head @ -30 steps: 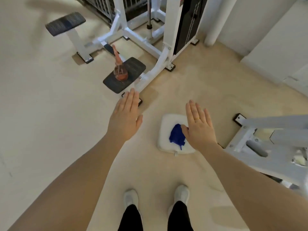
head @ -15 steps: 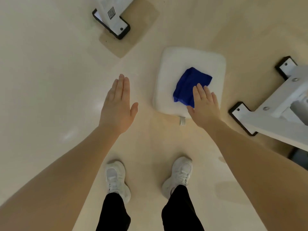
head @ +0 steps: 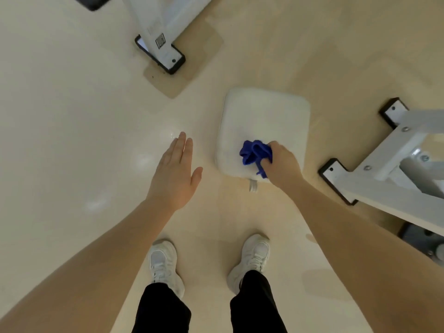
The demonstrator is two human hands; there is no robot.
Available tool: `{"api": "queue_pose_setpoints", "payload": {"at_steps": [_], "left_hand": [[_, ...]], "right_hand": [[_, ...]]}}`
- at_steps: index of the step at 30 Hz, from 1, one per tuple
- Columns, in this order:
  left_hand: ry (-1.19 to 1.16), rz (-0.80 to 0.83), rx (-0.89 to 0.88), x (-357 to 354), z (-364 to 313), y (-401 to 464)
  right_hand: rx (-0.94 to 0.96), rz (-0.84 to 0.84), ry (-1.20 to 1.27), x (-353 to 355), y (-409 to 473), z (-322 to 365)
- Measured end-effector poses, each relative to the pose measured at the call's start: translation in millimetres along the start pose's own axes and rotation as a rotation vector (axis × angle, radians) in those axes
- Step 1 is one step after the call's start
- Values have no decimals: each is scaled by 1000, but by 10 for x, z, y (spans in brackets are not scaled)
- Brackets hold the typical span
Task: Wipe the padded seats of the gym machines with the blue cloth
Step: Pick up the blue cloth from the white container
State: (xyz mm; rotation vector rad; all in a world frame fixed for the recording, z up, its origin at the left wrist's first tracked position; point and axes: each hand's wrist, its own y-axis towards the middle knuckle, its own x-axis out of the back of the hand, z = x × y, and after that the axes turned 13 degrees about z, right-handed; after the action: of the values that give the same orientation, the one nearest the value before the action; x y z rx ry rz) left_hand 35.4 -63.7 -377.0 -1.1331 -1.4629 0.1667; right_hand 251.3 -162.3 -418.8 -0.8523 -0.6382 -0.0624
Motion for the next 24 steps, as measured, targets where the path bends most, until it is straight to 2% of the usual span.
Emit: {"api": "queue_pose_setpoints", "payload": {"at_steps": [4, 7, 12, 15, 17, 19, 24], "left_hand": [[-16, 106, -114, 651, -390, -460], [-178, 155, -273, 1150, -718, -895], [-474, 304, -422, 1875, -1092, -1688], [-504, 318, -491, 2246, -1233, -2055], [-454, 321, -561, 2439, -1338, -2231], [-366, 305, -622, 2549, -1451, -2377], [-110, 320, -747, 2532, -1613, -2666]], "right_hand": [[46, 208, 364, 401, -814, 551], [79, 311, 605, 792, -1422, 1005], [96, 332, 709, 1485, -2441, 1621], [107, 339, 685, 1746, -2974, 1837], [97, 277, 634, 1829, -3271, 1957], [40, 123, 596, 1840, -3493, 2002], [-126, -148, 762, 1716, -4012, 1756]]}}
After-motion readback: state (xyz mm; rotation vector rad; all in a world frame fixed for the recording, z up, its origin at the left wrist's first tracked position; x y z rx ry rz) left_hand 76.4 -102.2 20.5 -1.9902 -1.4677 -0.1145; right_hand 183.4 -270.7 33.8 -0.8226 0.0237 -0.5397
